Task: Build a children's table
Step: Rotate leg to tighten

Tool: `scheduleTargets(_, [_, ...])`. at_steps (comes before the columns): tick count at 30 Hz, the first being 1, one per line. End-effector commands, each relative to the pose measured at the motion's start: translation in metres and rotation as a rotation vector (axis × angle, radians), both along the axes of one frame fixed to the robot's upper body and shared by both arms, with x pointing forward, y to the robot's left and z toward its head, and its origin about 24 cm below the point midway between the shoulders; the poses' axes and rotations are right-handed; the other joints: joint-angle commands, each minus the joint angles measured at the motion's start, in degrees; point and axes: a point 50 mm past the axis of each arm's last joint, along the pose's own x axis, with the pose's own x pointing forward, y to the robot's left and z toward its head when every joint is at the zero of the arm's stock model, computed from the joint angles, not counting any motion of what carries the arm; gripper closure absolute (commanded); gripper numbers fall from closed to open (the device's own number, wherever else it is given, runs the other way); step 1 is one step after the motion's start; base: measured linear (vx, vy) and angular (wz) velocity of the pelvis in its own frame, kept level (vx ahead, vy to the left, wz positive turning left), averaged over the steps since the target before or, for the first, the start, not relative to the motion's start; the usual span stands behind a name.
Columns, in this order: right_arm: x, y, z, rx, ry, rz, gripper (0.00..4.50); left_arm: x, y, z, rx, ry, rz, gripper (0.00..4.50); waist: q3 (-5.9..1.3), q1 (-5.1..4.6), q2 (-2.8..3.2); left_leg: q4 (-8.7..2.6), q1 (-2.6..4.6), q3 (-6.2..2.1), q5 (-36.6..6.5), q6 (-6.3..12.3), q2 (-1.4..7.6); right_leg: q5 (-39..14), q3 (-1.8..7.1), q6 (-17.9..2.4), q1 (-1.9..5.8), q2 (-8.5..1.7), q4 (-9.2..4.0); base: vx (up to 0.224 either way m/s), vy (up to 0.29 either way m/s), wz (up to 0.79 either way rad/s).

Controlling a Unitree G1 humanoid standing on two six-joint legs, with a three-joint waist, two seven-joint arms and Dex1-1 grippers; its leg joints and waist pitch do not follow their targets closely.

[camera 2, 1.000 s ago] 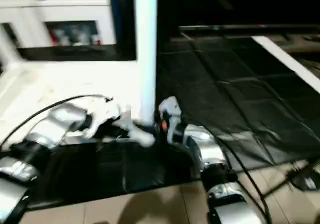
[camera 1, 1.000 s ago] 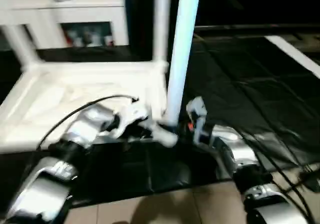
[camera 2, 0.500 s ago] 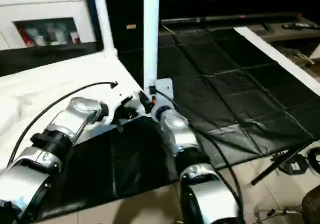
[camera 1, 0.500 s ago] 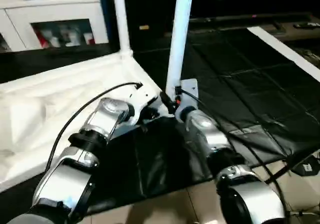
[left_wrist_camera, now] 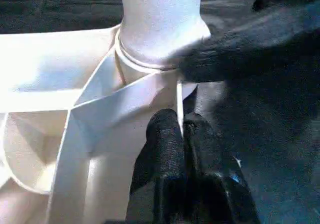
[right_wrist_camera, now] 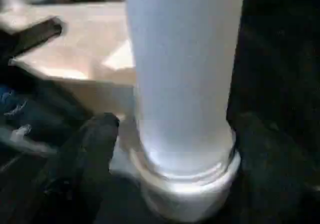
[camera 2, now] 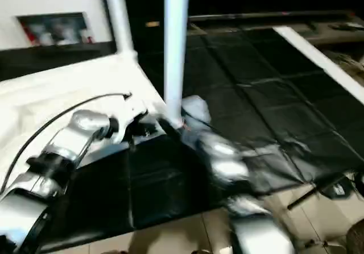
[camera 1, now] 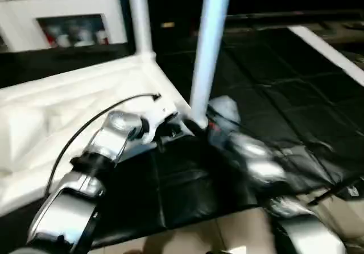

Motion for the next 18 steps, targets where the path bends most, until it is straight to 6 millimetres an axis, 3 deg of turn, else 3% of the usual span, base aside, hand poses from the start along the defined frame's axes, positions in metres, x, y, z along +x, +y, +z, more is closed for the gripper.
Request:
scheduleTargets(1, [-0.006,-0.007,0.006,0.011,-0.010,0.119,0.19,-0.008,-0.006,-0.005,0.006,0.030,-0.084,4.50,-3.70,0.27,0.01,-2.72,0.04,0.14,-4.4,8.59,1.57,2.8,3.30,-16.9,4.01,-3.43,-3.05,0.000,0.000,0.00])
scheduleTargets(6, [-0.017,-0.044,0.016,-0.032,0.003,0.294,0.19,-0.017,0.006,-0.005,0.014,0.050,-0.175,4.50,-3.82,1.04,0.09,-2.58,0.02,0.25,-5.8,7.47,1.67,-1.7,3.23,-16.4,3.97,-3.39,-3.31,0.000,0.000,0.00])
scheduleTargets(10, [-0.023,-0.052,0.020,-0.062,0.020,0.396,0.19,-0.024,0.010,-0.006,0.023,0.069,-0.241,4.50,-4.07,1.47,-0.15,-2.44,-0.20,0.27,-5.3,7.02,1.65,-2.2,3.13,-15.8,4.03,-3.42,-3.19,0.000,0.000,0.00])
scheduleTargets(15, [-0.020,-0.044,0.024,-0.080,0.023,0.476,0.19,-0.037,0.016,-0.007,0.072,0.111,-0.383,4.50,-4.28,1.75,0.09,-2.26,0.00,0.25,-3.5,6.90,1.79,0.2,3.13,-16.9,3.66,-3.37,-2.69,0.000,0.000,0.00])
scheduleTargets(18, [-0.015,-0.032,0.026,-0.086,0.012,0.500,0.19,-0.043,0.019,-0.008,0.102,0.131,-0.453,4.50,-4.23,1.68,0.17,-2.48,0.05,0.21,-5.2,5.76,1.86,-1.9,3.08,-17.0,3.60,-3.45,-2.71,0.000,0.000,0.00])
